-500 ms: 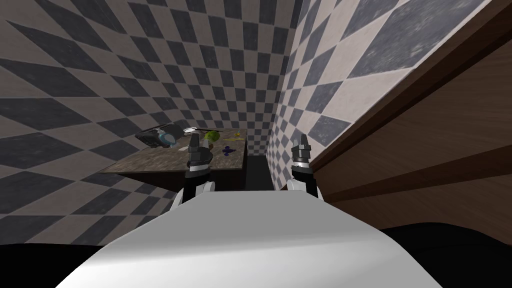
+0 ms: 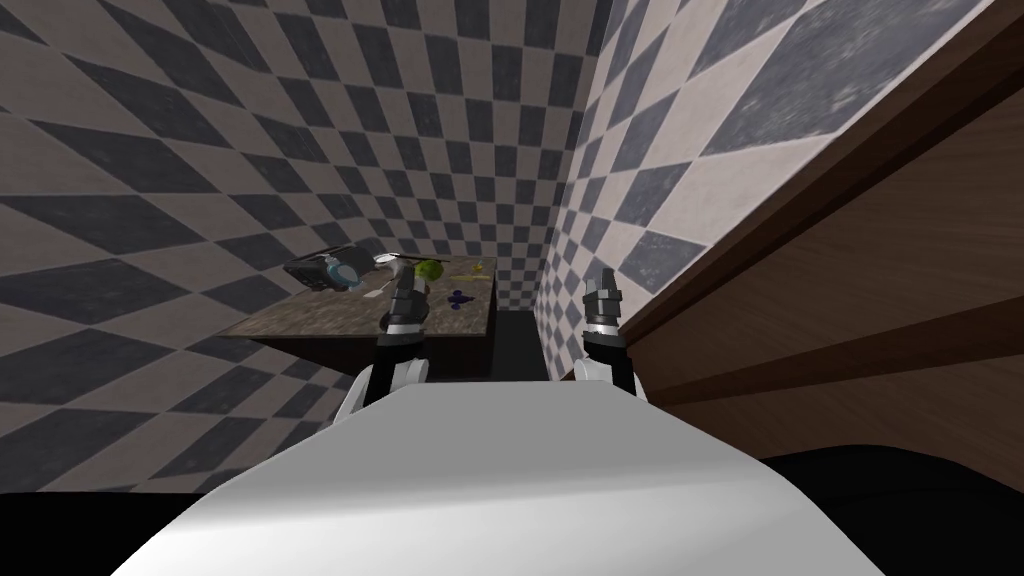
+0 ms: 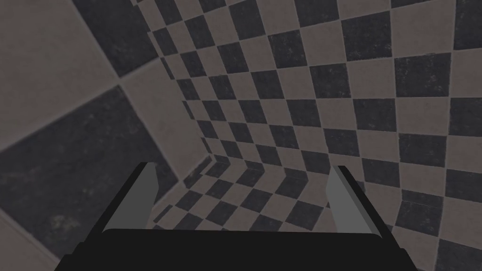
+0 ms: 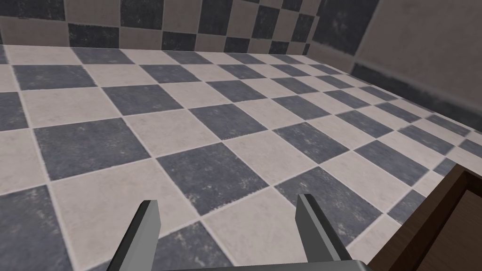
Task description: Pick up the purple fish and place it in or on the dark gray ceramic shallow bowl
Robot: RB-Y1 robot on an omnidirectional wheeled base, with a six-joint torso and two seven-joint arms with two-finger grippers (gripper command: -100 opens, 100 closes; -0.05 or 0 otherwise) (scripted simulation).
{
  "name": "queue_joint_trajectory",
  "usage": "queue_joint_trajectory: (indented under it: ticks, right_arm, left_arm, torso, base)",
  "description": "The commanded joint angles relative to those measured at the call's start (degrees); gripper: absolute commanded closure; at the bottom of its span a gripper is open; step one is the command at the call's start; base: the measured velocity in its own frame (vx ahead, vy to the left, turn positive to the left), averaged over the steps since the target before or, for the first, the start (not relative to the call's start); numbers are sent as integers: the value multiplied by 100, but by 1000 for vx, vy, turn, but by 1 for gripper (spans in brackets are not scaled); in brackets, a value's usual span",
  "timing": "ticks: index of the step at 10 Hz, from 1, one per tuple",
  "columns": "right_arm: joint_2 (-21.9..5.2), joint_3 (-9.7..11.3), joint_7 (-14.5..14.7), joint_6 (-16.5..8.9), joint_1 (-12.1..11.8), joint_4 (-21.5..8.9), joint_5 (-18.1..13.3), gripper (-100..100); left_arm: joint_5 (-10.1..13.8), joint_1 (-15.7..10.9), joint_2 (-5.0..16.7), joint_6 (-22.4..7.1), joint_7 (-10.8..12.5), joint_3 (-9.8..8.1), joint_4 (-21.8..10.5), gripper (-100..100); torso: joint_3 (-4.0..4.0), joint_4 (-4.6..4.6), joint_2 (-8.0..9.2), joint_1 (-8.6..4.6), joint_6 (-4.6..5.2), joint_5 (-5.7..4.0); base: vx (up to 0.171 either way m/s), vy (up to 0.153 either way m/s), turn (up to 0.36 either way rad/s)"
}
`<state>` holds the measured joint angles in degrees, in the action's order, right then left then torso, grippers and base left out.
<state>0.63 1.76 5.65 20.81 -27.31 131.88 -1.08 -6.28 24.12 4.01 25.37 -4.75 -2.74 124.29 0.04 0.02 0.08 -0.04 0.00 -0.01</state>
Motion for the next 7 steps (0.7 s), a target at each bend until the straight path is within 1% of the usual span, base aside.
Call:
queue_joint_trajectory:
  ticks: [1, 2, 3, 5, 6, 7]
  right_arm:
    - [0, 0, 0, 0, 0, 0, 0, 0]
    - [0, 0, 0, 0, 0, 0, 0, 0]
    - [0, 0, 0, 0, 0, 0, 0, 0]
    - [0, 0, 0, 0, 0, 0, 0, 0]
    - [0, 0, 0, 0, 0, 0, 0, 0]
    - [0, 0, 0, 0, 0, 0, 0, 0]
  left_arm:
    - [-38, -175, 149, -286, -29, 38, -109, -100]
    - [-52, -301, 241, -446, -39, 55, -197, -100]
    - [-52, -301, 241, -481, -39, 55, -197, -100]
    - [-72, -588, 416, -869, -56, 93, -411, -100]
    - [-72, -588, 416, -902, -56, 93, -411, -100]
    - [-75, -749, 499, -1132, -63, 114, -538, -100]
  torso:
    - [0, 0, 0, 0, 0, 0]
    - [0, 0, 0, -2, 0, 0]
    - [1, 0, 2, -3, 0, -1]
    - [-1, 0, -2, 0, 0, 0]
    - [0, 0, 1, -2, 0, 0]
    - [0, 0, 0, -2, 0, -1]
  base:
    - [-28, -19, 61]
    - [-34, -20, 61]
    - [-22, -14, 36]
    - [-26, -14, 52]
    - [-25, -15, 21]
    - [-22, -13, 37]
